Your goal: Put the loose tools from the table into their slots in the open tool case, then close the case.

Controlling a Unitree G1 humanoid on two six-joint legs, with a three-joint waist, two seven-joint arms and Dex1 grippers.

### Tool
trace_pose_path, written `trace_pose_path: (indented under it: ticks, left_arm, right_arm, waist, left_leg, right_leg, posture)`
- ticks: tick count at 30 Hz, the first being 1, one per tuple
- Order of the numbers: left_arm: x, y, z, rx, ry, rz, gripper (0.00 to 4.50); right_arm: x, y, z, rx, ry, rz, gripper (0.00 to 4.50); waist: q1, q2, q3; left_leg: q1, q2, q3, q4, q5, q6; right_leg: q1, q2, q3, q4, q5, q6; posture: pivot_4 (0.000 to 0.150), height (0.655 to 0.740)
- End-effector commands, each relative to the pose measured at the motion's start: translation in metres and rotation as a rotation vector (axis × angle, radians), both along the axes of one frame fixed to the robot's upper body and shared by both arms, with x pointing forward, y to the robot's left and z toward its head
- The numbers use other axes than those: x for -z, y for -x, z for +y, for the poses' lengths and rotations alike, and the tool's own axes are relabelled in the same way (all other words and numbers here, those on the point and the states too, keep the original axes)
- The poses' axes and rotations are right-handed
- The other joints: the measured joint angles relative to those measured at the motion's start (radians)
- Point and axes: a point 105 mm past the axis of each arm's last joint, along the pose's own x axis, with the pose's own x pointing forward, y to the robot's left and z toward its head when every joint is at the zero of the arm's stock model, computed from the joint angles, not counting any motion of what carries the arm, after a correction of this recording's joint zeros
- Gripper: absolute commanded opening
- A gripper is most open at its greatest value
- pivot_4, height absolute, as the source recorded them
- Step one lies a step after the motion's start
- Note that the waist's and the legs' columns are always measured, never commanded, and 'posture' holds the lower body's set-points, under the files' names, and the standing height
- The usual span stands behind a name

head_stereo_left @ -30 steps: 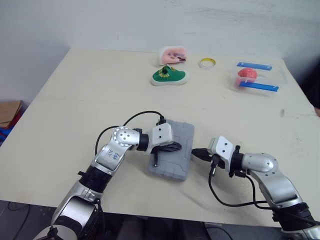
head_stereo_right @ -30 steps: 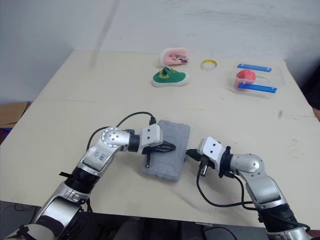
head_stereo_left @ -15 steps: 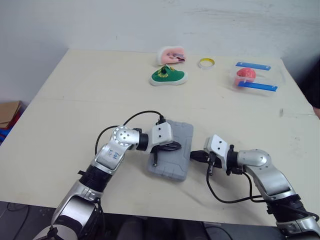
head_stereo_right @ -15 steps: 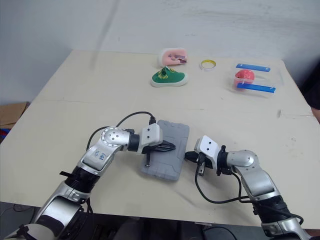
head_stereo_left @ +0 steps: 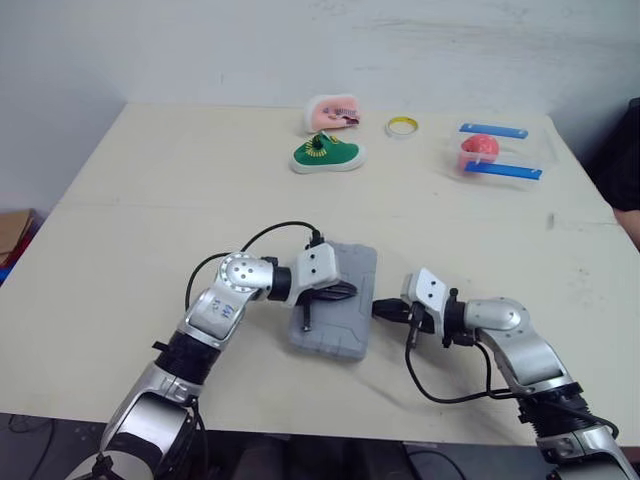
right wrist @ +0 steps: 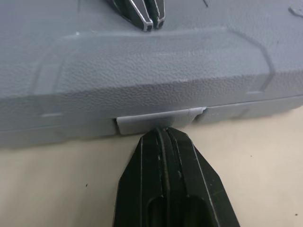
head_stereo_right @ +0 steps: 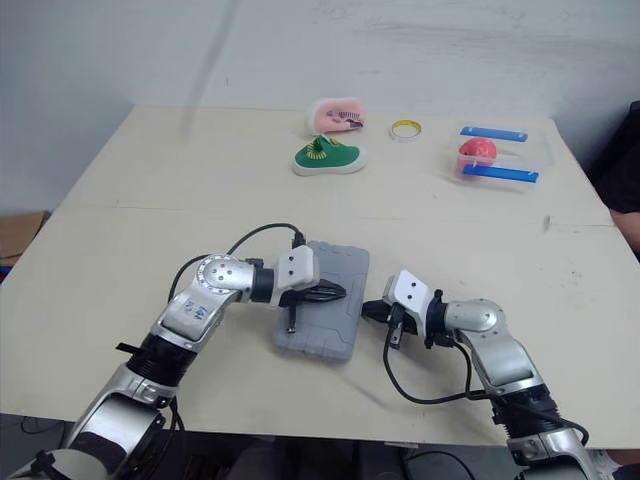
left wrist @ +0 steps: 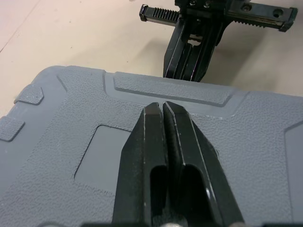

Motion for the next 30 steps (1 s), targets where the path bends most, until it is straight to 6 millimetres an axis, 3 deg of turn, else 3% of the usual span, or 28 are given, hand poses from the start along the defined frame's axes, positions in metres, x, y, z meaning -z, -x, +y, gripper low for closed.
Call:
trace_pose_path:
  ticks: [1, 3, 5, 11, 12, 14, 15, 18, 19, 22, 23, 30]
  left_arm:
    - [0.016, -0.002, 0.025, -0.031, 0.027, -0.028, 0.08]
    - [-0.029, -0.004, 0.036, -0.028, 0.218, -0.181, 0.08]
    - [-0.050, -0.004, 0.051, -0.038, 0.283, -0.270, 0.08]
    - [-0.074, -0.008, 0.106, -0.186, 0.297, -0.257, 0.08]
    - [-0.073, -0.007, 0.125, -0.232, 0.280, -0.225, 0.31]
    - [-0.060, 0.003, 0.190, -0.404, 0.146, -0.142, 0.91]
    - [-0.057, 0.009, 0.211, -0.466, 0.094, -0.115, 1.27]
    - [-0.048, 0.020, 0.252, -0.623, 0.009, -0.032, 2.71]
    - [-0.049, 0.023, 0.260, -0.652, 0.008, -0.030, 3.25]
    - [-0.054, 0.027, 0.275, -0.709, -0.029, -0.126, 4.33]
    - [-0.054, 0.028, 0.276, -0.716, -0.041, -0.140, 4.48]
    - [-0.051, 0.023, 0.265, -0.693, -0.022, -0.161, 4.48]
  right_arm:
    - [-0.026, 0.011, -0.018, -0.022, 0.019, -0.071, 0.00]
    - [-0.036, 0.019, -0.038, -0.012, 0.061, -0.080, 0.00]
    - [-0.042, 0.026, -0.050, -0.005, 0.082, -0.084, 0.00]
    - [-0.061, 0.040, -0.078, 0.007, 0.101, -0.134, 0.00]
    - [-0.067, 0.040, -0.087, 0.022, 0.110, -0.184, 0.00]
    - [-0.082, 0.043, -0.122, 0.146, 0.121, -0.193, 0.67]
    - [-0.086, 0.046, -0.133, 0.179, 0.133, -0.200, 0.96]
    - [-0.090, 0.054, -0.152, 0.199, 0.215, -0.269, 2.45]
    - [-0.092, 0.057, -0.154, 0.184, 0.228, -0.300, 3.09]
    - [-0.096, 0.061, -0.159, 0.171, 0.218, -0.361, 4.27]
    - [-0.094, 0.061, -0.162, 0.183, 0.218, -0.350, 4.49]
    - [-0.090, 0.058, -0.158, 0.190, 0.176, -0.313, 4.49]
  waist:
    - [0.008, 0.001, 0.000]
    - [0.018, 0.000, 0.001]
    - [0.024, -0.001, 0.007]
    - [0.032, -0.004, 0.012]
    - [0.032, -0.004, 0.012]
    - [0.024, -0.003, 0.013]
    - [0.020, -0.002, 0.016]
    - [0.021, -0.003, 0.023]
    - [0.022, -0.003, 0.024]
    - [0.030, -0.002, 0.026]
    - [0.032, -0.003, 0.027]
    - [0.024, 0.000, 0.028]
  left_leg:
    - [0.000, 0.000, 0.000, 0.000, 0.000, 0.000]
    - [-0.004, 0.000, 0.000, 0.000, 0.000, -0.001]
    - [-0.013, 0.000, -0.001, 0.003, 0.001, -0.001]
    - [-0.019, 0.000, -0.002, 0.004, 0.000, 0.001]
    - [-0.019, 0.000, -0.002, 0.004, 0.000, 0.001]
    - [-0.019, 0.000, -0.002, 0.003, 0.000, 0.001]
    - [-0.019, 0.000, -0.002, 0.001, -0.001, 0.002]
    - [-0.019, 0.000, -0.001, -0.001, -0.001, 0.002]
    - [-0.019, 0.000, -0.002, -0.001, -0.001, 0.003]
    - [-0.018, -0.001, -0.002, 0.001, -0.002, 0.006]
    - [-0.018, -0.001, -0.002, 0.002, -0.002, 0.006]
    - [-0.017, -0.002, -0.003, 0.000, -0.001, 0.004]
  right_leg:
    - [0.000, 0.000, -0.001, -0.001, 0.000, 0.000]
    - [-0.003, 0.000, -0.001, -0.002, 0.000, 0.000]
    - [-0.010, 0.000, -0.002, -0.001, 0.000, 0.000]
    - [-0.014, -0.001, -0.004, -0.003, 0.000, 0.000]
    - [-0.014, -0.001, -0.004, -0.003, 0.000, 0.000]
    - [-0.013, -0.001, -0.004, -0.003, 0.000, 0.000]
    - [-0.013, -0.001, -0.003, -0.003, 0.000, 0.000]
    - [-0.014, 0.000, -0.003, -0.004, 0.000, 0.000]
    - [-0.014, -0.001, -0.004, -0.004, 0.000, 0.000]
    - [-0.013, -0.004, -0.004, -0.006, 0.000, 0.000]
    - [-0.012, -0.004, -0.004, -0.006, 0.000, 0.000]
    - [-0.012, -0.004, -0.005, -0.005, 0.000, 0.000]
  posture:
    - [0.150, 0.7400]
    - [0.150, 0.7400]
    - [0.150, 0.7400]
    - [0.150, 0.7400]
    - [0.150, 0.7400]
    - [0.150, 0.7400]
    - [0.150, 0.7400]
    - [0.150, 0.7400]
    - [0.150, 0.7400]
    - [0.150, 0.7400]
    - [0.150, 0.7400]
    - [0.150, 0.7400]
